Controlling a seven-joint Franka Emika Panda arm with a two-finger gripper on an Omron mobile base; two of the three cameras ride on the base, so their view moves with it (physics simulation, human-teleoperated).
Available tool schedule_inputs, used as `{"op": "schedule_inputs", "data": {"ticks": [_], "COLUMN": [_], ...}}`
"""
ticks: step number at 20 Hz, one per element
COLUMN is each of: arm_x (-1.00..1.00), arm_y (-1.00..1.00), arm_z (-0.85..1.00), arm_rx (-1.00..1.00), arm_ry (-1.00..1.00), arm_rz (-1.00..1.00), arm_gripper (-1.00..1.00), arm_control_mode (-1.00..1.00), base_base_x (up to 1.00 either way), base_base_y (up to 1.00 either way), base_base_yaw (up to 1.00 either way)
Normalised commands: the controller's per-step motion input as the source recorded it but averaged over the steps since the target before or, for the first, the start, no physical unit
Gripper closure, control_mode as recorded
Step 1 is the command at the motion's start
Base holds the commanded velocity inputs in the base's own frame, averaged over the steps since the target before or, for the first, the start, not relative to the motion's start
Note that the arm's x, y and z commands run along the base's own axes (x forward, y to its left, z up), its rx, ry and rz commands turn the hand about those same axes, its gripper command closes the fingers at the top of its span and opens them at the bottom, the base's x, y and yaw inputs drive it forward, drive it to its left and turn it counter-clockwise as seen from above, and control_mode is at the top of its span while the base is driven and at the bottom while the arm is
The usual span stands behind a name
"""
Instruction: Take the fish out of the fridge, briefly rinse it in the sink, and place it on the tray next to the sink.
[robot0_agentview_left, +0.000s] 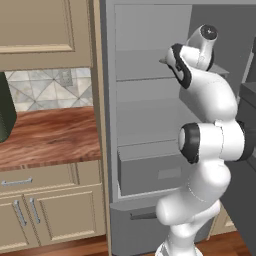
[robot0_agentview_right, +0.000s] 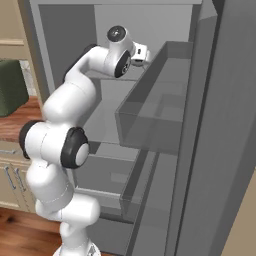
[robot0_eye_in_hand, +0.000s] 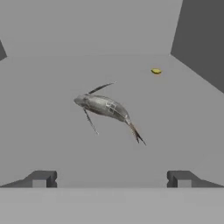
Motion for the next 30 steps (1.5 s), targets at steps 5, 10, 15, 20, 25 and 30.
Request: {"op": "schedule_inputs", "data": {"ticks": [5,10,15,20,25,30], "arm_x": [0.28,0.09,0.13,0.3,0.3,0.42], "arm_y": [0.0,0.0,0.0,0.0,0.0,0.0], "arm_z": [-0.03,-0.26,-0.16,-0.03,0.0,-0.05], "arm_rx": [0.0,0.0,0.0,0.0,0.0,0.0], "arm_ry": [0.0,0.0,0.0,0.0,0.0,0.0], "arm_rz": [0.04,0.06,0.06,0.02,0.0,0.0], "arm_gripper": [-1.0,-1.0,-1.0,-1.0,-1.0,-1.0], "arm_control_mode": [-1.0,-1.0,-1.0,-1.0,-1.0,-1.0], "base_base_x": [0.0,0.0,0.0,0.0,0.0,0.0], "base_base_y": [0.0,0.0,0.0,0.0,0.0,0.0], "base_base_yaw": [0.0,0.0,0.0,0.0,0.0,0.0]}}
